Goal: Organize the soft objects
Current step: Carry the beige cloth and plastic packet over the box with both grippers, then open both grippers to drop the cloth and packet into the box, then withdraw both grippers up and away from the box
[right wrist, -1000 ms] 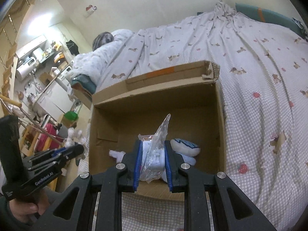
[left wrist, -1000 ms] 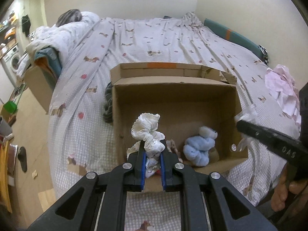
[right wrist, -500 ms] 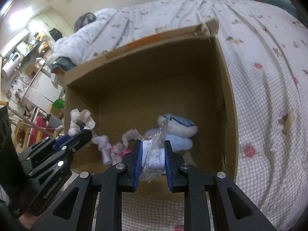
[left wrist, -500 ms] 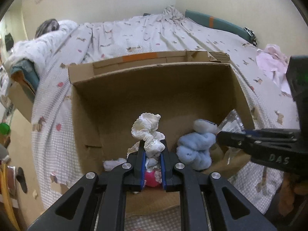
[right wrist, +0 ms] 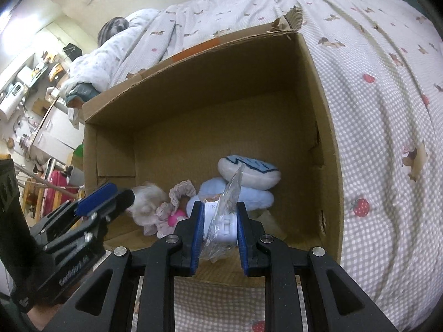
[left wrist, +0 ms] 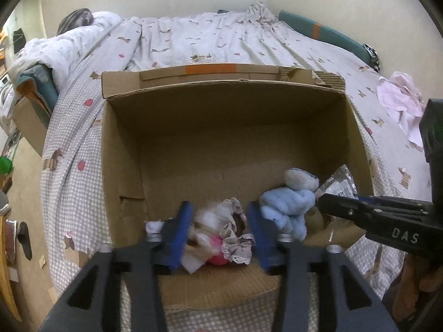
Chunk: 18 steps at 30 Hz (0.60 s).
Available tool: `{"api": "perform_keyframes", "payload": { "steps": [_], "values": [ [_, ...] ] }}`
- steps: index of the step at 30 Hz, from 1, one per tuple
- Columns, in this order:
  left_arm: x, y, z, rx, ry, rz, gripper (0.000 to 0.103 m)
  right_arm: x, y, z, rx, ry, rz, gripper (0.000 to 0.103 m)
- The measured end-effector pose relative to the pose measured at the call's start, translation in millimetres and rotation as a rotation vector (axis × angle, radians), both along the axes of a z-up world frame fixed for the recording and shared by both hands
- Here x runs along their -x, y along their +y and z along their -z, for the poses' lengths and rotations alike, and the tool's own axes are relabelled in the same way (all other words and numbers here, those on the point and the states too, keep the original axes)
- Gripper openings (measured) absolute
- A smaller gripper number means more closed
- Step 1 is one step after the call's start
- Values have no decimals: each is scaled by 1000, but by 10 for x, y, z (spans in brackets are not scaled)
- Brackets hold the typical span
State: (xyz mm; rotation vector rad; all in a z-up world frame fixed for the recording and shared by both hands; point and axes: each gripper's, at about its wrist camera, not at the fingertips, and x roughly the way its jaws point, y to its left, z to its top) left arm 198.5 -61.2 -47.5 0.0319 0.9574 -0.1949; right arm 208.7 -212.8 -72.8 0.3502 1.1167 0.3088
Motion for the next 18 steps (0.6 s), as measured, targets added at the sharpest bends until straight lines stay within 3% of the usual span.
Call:
{"api": "perform_keyframes", "payload": {
  "steps": [1,6,11,12,14,15,18],
  "values": [
    [8,-1,-11,3,-4,2,60,-6,-6,-3,-5,0,4,23],
    [45,-36,-49,7,-9,23,74,5,-85,-13,-22,-9,27,24],
    [83,-36,-134,18,-22,20,75,38,-167,-59,-50,-35,59,29],
    [87,-32,-156,15,-27,13,79,44,-177,-76,-52,-44,62,32],
    [94,-7,-211,20,-42,-2,81,57,-193,-125,-52,-69,68,49],
    [103,11,-250,25,-54,-10,82,66,-202,-157,-55,-87,72,68],
    [131,62,-341,26,-78,-35,82,92,-232,-248,-61,-130,94,76]
  ]
}}
